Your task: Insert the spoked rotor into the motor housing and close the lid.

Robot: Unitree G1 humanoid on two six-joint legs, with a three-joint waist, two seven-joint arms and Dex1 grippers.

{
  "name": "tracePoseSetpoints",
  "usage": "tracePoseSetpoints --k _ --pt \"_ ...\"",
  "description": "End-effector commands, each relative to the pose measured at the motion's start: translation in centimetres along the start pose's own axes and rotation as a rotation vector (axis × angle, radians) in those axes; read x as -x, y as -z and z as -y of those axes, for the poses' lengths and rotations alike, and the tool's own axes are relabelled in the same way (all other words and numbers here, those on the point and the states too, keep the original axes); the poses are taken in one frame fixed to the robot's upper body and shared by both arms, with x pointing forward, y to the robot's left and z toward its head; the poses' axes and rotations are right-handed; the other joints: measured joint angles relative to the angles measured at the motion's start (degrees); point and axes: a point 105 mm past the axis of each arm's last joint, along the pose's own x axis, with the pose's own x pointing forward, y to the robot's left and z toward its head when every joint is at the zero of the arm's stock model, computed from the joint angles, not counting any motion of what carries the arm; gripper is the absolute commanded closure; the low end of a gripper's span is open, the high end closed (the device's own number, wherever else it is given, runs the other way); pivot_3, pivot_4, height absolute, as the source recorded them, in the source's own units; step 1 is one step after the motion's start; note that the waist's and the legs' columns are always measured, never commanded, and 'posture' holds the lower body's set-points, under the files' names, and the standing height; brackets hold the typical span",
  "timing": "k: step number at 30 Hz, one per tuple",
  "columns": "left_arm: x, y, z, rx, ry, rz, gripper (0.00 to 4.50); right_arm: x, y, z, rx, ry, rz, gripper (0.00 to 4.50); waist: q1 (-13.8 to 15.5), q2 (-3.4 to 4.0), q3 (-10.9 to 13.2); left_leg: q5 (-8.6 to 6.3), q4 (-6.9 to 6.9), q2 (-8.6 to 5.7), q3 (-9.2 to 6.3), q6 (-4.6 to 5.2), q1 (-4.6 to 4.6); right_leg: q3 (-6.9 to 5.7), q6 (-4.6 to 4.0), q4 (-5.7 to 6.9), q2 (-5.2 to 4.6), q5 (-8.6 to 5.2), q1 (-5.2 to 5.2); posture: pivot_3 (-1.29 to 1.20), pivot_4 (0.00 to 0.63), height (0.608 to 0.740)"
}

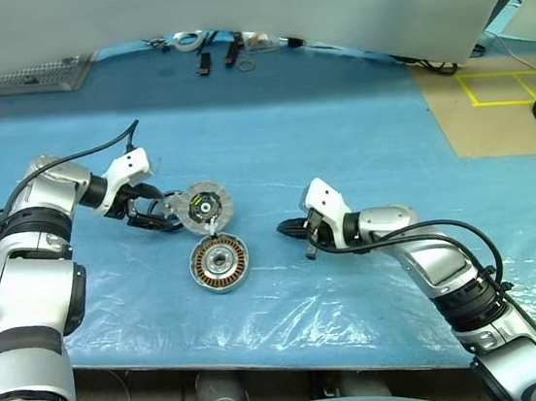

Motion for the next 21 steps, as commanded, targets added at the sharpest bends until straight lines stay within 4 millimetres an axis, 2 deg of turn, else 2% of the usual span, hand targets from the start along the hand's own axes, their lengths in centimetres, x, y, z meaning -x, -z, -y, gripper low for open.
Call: tracePoseSetpoints --k 1,2,6,11,21 --pt "0.9 -1.3 -0.7 -0.047 -0.048 0.032 0.04 0.1 -1.2 -0.4 0.042 -0.004 0.039 4.46 0.0 0.0 0.0 0.0 0.0 0.0 0.0 0.0 0.0 0.0 0.0 0.0 0.0 0.0 0.0 0.0 0.15 0.74" --pt "0.8 -1.3 -0.7 -0.045 -0.049 0.031 0.04 0.1 -1.2 -0.5 0.042 -0.004 0.039 4.46 0.0 0.0 0.0 0.0 0.0 0.0 0.0 0.0 0.0 0.0 0.0 0.01 0.0 0.0 0.0 0.0 0.15 0.74" --pt "0.3 -1.2 -0.8 -0.058 -0.062 0.009 0.96 0.0 -1.3 -0.5 0.046 -0.005 0.037 4.5 0.0 0.0 0.0 0.0 0.0 0.0 0.0 0.0 0.0 0.0 0.0 0.0 0.0 0.0 0.0 0.0 0.15 0.74" --pt "-0.2 -1.0 -0.5 -0.077 -0.034 0.0 0.96 0.2 -1.1 -0.6 0.046 -0.002 0.032 4.5 0.0 0.0 0.0 0.0 0.0 0.0 0.0 0.0 -0.01 0.0 0.0 -0.01 0.0 0.0 0.0 0.0 0.15 0.74" --pt "-0.6 0.8 -0.2 -0.094 -0.03 -0.085 0.96 0.4 -1.1 -0.9 0.046 0.002 0.03 4.5 0.0 0.0 0.0 0.0 -0.01 0.0 0.0 0.0 0.0 0.0 0.0 -0.01 0.0 0.0 0.0 0.0 0.15 0.74"
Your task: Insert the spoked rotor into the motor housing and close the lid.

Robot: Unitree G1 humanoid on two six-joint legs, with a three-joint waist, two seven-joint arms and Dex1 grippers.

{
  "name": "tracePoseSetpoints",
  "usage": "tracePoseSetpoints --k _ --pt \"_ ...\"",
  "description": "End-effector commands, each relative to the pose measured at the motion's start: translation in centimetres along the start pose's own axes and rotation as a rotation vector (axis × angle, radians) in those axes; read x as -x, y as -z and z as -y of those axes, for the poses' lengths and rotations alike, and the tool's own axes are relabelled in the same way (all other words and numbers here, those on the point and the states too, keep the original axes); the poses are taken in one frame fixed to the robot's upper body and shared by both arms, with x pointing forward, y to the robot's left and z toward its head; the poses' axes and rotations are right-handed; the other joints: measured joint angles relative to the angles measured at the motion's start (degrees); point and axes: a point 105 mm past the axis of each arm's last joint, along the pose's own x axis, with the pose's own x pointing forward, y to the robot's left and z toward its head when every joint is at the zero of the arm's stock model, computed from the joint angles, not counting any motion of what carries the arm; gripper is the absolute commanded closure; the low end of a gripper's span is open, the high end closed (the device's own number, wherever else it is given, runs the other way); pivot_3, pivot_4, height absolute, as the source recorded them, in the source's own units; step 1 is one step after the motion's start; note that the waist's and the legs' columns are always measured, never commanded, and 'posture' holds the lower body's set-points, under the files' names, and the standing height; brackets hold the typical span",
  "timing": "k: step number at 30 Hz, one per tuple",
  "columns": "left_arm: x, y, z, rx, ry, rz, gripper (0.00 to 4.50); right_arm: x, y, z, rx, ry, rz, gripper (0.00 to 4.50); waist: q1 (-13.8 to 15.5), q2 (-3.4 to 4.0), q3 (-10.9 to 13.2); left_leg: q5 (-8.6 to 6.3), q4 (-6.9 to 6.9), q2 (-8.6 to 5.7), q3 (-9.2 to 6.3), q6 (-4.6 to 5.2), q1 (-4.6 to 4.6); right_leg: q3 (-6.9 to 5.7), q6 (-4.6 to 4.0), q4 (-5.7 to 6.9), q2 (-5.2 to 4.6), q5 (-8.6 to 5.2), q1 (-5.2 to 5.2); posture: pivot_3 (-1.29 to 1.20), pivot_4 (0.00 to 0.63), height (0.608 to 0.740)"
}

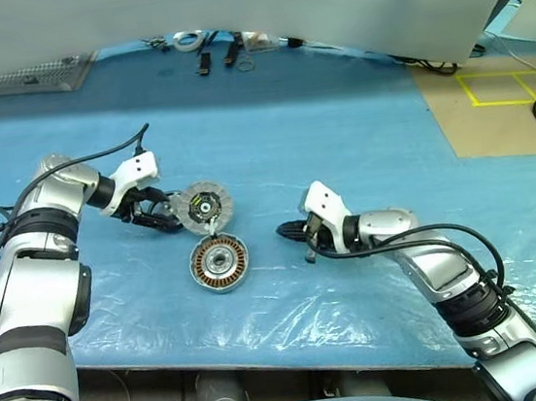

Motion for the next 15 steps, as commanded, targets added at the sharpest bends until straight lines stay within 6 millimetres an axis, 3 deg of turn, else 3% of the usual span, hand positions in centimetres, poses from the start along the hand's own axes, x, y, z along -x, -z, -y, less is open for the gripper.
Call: tracePoseSetpoints --k 1,15 --pt "0.3 0.3 -0.2 -0.008 -0.021 -0.013 0.96 0.3 -1.3 -0.4 0.041 -0.001 0.036 4.5 0.0 0.0 0.0 0.0 0.0 0.0 0.0 0.0 0.0 0.0 0.0 0.0 0.0 0.0 0.0 0.0 0.15 0.74" --pt "-0.9 0.6 -0.4 0.0 -0.061 -0.021 0.96 0.4 -1.4 -0.5 0.042 -0.005 0.029 4.5 0.0 0.0 0.0 0.0 0.0 0.0 0.0 0.0 0.04 0.0 0.0 0.01 0.0 0.0 0.01 0.0 0.15 0.74"
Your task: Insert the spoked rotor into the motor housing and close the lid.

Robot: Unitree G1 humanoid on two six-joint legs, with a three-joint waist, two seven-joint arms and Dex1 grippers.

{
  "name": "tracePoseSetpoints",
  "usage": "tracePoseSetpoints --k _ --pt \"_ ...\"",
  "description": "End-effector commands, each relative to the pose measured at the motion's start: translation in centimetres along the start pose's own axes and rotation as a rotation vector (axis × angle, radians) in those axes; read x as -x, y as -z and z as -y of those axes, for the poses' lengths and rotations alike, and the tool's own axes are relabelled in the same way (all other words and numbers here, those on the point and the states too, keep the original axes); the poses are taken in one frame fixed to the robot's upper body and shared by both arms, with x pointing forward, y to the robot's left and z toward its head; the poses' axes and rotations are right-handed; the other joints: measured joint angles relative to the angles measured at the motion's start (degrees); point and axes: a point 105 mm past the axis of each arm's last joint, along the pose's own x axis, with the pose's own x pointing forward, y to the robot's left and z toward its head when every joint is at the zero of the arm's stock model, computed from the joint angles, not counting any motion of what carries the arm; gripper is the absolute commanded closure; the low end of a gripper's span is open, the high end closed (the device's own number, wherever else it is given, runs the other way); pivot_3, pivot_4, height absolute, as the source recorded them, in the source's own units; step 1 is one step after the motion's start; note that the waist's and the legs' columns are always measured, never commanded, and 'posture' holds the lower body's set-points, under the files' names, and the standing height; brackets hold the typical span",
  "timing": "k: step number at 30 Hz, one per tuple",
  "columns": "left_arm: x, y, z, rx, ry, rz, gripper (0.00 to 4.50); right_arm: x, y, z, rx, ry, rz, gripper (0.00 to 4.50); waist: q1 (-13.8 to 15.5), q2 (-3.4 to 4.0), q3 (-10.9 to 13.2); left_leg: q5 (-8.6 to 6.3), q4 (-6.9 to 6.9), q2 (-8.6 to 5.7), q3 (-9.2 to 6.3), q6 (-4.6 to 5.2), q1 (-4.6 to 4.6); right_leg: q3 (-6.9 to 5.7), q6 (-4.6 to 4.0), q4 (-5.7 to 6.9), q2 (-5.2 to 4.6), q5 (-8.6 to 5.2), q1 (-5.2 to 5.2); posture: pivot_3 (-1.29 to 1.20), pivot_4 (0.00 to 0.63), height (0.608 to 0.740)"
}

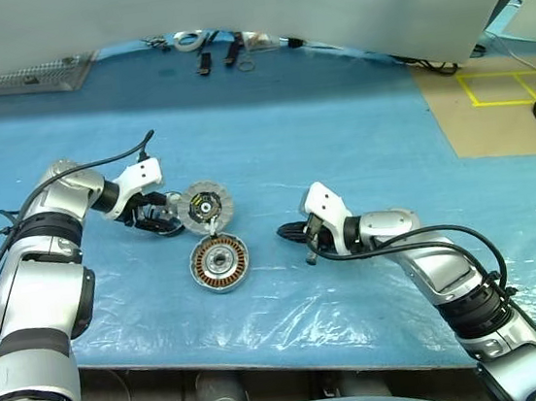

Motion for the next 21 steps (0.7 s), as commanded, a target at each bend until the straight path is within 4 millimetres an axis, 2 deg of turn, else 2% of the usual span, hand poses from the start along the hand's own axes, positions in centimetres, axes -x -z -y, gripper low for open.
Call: tracePoseSetpoints --k 1,3,6,12,14,21 --pt "-0.15 0.14 -0.08 0.0 -0.013 -0.004 1.15 0.24 -1.14 -0.22 0.036 -0.002 0.029 4.5 0.0 0.0 0.0 0.0 0.0 0.0 0.0 0.0 0.01 0.0 0.0 0.0 0.0 0.0 0.01 0.0 0.15 0.74" --pt "-0.12 0.03 0.13 -0.003 0.007 0.005 1.55 0.28 -1.12 -0.17 0.036 -0.002 0.027 4.5 0.0 0.0 0.0 0.0 0.0 0.0 0.0 0.0 0.04 0.0 0.0 0.0 -0.05 0.0 0.04 0.0 0.15 0.74" --pt "-0.2 0.01 -0.06 -0.003 -0.011 0.002 2.41 0.24 -1.11 -0.18 0.036 -0.003 0.026 4.5 0.0 0.08 0.0 0.0 -0.01 -0.01 0.0 0.0 0.13 0.01 0.0 -0.01 -0.07 0.0 0.11 0.0 0.15 0.74" --pt "-0.24 0.06 0.15 -0.002 0.005 0.006 2.41 0.15 -1.14 -0.12 0.037 -0.002 0.025 4.5 0.0 0.09 0.0 0.0 -0.04 -0.03 0.0 0.0 0.31 0.01 0.0 -0.03 -0.13 0.0 0.3 0.0 0.15 0.74" --pt "-0.23 0.18 0.15 0.001 0.003 0.002 2.65 0.17 -1.15 -0.05 0.04 0.0 0.025 4.5 0.0 0.1 0.0 0.0 -0.04 -0.03 0.0 0.0 0.31 0.01 0.0 -0.03 -0.13 -0.01 0.3 0.0 0.15 0.74" --pt "0.05 0.56 0.56 0.002 0.026 0.013 2.66 0.16 -1.07 -0.02 0.036 -0.002 0.024 4.5 0.0 0.1 0.0 0.0 -0.05 -0.03 0.0 0.0 0.38 0.0 0.0 -0.04 -0.13 -0.01 0.37 0.0 0.15 0.74"
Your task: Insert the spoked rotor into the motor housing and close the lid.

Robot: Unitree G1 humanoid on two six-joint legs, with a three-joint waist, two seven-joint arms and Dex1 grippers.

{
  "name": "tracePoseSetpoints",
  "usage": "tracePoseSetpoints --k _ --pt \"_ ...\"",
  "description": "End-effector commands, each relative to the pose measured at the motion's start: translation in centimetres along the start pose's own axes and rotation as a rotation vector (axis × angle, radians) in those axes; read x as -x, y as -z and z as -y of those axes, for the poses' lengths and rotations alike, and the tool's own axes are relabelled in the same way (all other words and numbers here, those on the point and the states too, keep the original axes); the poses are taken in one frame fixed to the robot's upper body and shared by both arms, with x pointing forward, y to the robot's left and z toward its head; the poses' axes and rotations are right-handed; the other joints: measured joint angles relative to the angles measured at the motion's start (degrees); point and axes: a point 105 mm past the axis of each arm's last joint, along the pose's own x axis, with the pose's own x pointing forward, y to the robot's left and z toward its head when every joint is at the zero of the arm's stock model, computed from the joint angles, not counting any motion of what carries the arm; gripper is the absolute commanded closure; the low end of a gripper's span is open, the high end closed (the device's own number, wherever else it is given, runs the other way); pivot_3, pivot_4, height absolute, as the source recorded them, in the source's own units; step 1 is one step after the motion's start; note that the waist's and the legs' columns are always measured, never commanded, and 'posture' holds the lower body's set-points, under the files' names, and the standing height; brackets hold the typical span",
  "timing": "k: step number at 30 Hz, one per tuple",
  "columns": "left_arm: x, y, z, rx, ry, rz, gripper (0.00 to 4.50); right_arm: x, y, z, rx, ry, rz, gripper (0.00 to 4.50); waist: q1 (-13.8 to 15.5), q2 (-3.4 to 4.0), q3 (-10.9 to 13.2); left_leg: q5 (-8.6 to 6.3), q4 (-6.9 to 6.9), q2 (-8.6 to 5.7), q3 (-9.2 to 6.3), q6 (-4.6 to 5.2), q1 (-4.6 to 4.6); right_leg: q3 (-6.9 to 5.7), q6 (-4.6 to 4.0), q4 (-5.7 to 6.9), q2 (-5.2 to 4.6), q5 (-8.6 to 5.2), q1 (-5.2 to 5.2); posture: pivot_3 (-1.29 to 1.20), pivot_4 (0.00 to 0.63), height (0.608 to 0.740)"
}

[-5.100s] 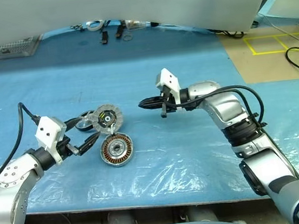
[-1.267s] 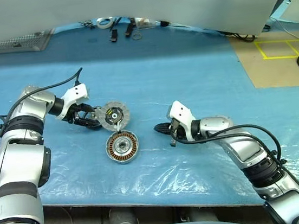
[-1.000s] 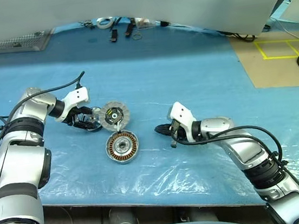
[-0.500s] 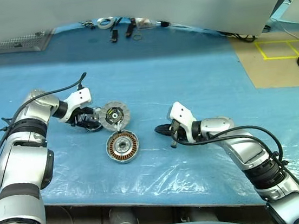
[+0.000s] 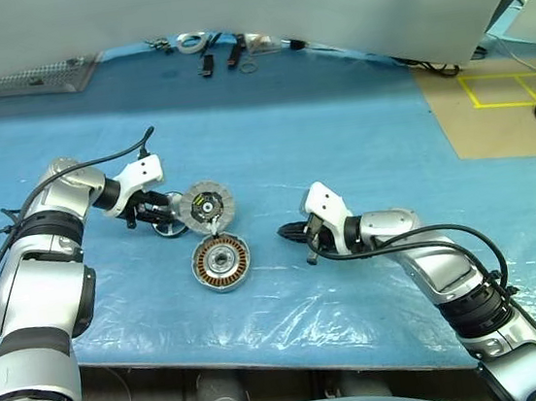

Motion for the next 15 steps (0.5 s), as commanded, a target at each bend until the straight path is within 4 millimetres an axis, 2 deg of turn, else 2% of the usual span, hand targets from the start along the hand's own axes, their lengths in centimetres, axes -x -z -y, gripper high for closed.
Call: tracePoseSetpoints --k 1,4,7,12,15 --pt "0.4 0.6 0.6 0.014 0.034 0.018 2.66 0.1 -1.2 -0.1 0.031 -0.006 0.035 4.5 0.0 0.0 0.0 0.0 -0.01 0.0 0.0 0.0 0.01 0.0 0.0 -0.01 0.0 0.0 0.0 0.0 0.15 0.74" --pt "2.0 0.4 0.8 0.014 0.055 0.063 2.66 0.4 -1.6 0.3 0.002 -0.009 0.059 4.5 -0.2 -0.01 0.0 0.0 -0.04 0.01 0.0 0.0 -0.02 -0.01 0.0 -0.08 0.01 0.0 -0.01 0.0 0.15 0.74" --pt "4.2 2.0 1.4 -0.004 0.055 0.034 2.66 0.5 -1.7 1.1 -0.006 0.003 0.063 4.5 -0.7 -0.04 0.0 -0.01 -0.09 0.07 0.01 -0.01 -0.11 0.0 0.0 -0.1 0.07 0.0 -0.12 0.0 0.15 0.74" --pt "6.5 3.9 2.8 0.008 0.026 0.024 2.66 0.5 -1.7 1.4 -0.003 -0.003 0.067 4.5 -0.4 -0.02 0.0 -0.03 -0.17 0.12 0.02 -0.05 -0.36 -0.04 -0.01 -0.12 0.15 -0.01 -0.39 0.0 0.15 0.74" --pt "7.5 4.1 3.9 0.008 0.013 0.052 2.66 0.3 -2.0 1.4 -0.004 -0.014 0.078 4.5 -0.2 -0.01 0.1 -0.04 -0.18 0.1 0.04 -0.07 -0.37 -0.07 0.0 -0.16 0.08 -0.02 -0.39 0.0 0.15 0.74"
